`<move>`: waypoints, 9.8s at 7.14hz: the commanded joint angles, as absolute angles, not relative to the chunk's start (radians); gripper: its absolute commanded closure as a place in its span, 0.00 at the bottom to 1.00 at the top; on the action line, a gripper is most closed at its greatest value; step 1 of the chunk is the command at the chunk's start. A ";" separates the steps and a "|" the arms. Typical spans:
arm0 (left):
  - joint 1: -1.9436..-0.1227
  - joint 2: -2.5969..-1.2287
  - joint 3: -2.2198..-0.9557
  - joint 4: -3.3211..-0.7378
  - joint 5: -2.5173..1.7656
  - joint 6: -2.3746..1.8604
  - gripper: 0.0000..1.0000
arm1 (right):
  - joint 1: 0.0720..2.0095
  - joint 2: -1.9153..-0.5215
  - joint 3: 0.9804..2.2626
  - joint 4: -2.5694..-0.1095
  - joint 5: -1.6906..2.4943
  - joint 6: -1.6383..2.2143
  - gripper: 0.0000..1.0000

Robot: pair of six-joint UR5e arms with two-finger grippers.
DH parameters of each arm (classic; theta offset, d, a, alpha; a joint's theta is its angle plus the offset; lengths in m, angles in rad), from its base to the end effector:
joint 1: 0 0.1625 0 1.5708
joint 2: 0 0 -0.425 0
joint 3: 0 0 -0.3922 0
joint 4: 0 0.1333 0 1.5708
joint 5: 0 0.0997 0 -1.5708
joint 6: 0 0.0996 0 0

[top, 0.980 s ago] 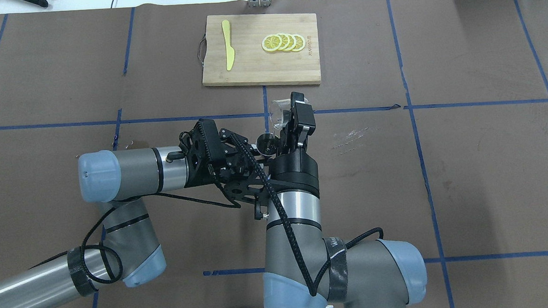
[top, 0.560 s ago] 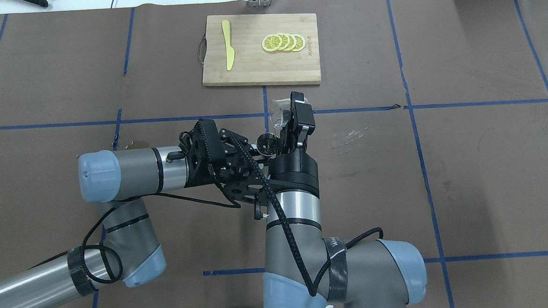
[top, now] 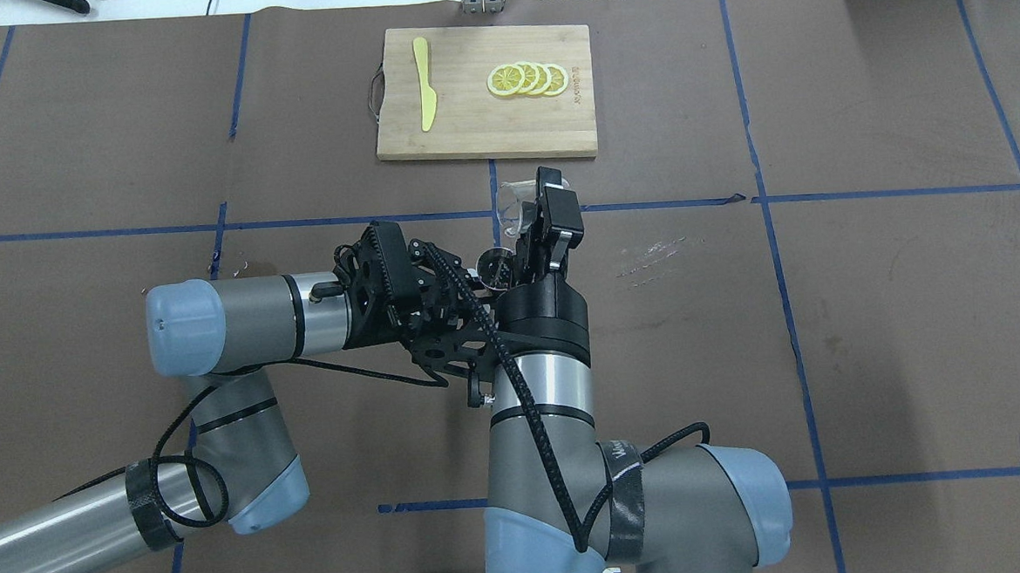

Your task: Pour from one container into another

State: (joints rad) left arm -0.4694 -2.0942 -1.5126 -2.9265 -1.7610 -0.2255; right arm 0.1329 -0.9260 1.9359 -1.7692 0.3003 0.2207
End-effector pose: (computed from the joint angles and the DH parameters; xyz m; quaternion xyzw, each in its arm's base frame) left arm 0.5128 -0.3884 0.2339 0.5836 0.5301 0.3269 0.5212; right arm -0.5189 -0.2998 0.1180 0.6166 0.1339 -0.2307 0.7407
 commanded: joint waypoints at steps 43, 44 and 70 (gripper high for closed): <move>-0.163 -1.393 -1.546 -3.475 -0.604 -0.672 1.00 | 0.249 -1.048 1.980 -1.559 0.446 0.247 1.00; -0.163 -1.403 -1.548 -3.444 -0.609 -0.672 1.00 | 0.249 -1.048 1.980 -1.559 0.446 0.247 1.00; -0.161 -1.448 -1.479 -3.367 -0.772 -0.686 1.00 | 0.249 -1.078 1.985 -1.557 0.440 0.267 1.00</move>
